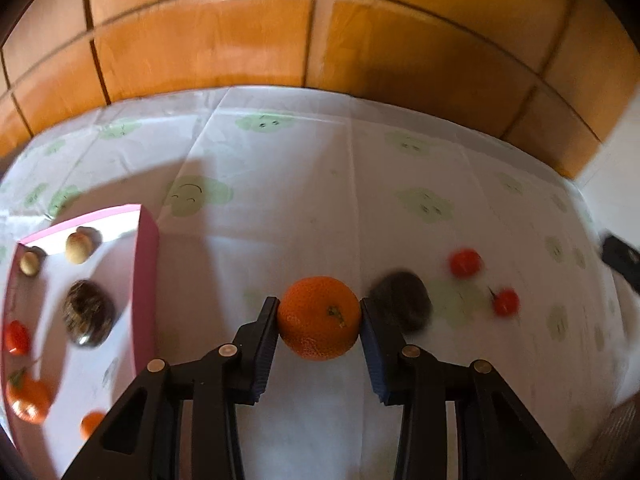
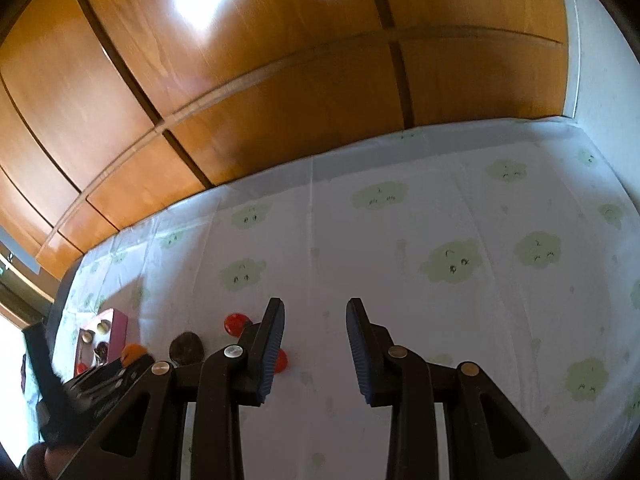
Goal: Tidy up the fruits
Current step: 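Grasp the orange on the table with the left gripper, then move the right gripper toward a red tomato while the left gripper holds the orange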
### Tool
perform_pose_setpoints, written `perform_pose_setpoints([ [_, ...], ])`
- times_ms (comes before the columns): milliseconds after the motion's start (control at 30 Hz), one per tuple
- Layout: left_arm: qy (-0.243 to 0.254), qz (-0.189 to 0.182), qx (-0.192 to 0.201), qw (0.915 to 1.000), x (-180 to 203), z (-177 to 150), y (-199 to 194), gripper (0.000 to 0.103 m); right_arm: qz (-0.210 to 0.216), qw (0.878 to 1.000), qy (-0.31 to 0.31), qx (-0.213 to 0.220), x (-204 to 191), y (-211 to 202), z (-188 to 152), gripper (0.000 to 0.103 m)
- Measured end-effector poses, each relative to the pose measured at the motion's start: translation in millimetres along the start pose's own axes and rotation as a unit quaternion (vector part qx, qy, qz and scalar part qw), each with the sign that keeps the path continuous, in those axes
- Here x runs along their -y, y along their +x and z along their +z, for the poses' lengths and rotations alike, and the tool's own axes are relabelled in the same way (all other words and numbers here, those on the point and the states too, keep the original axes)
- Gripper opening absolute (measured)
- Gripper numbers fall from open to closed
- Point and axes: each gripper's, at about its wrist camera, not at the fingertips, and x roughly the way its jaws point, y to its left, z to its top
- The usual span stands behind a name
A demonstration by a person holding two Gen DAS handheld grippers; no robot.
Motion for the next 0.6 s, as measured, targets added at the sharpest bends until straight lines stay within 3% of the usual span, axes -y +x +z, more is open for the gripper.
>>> perform_pose_setpoints([
  [167, 0.037, -0.011, 0.001, 0.9993, 19, -40, -23, 0.040, -0.002, 1.000, -0.010, -0.024, -3, 10, -5, 0.032],
  [333, 0.082, -0.013, -0.005, 0.9965, 43, -76, -21, 0.040, 0.010, 0.998, -0.024, -0.050, -8, 22, -10, 0.032],
  [467, 0.103, 0.001, 0.012, 0.9946, 51, -90, -16, 0.040, 0.032, 0.996, -0.047, -0.070, -20, 31, -17, 0.032],
  [600, 0.102, -0.006, 0.028, 0.9944, 49, -94, -16, 0.040, 0.027, 0.993, -0.073, -0.084, -33, 43, -25, 0.032],
])
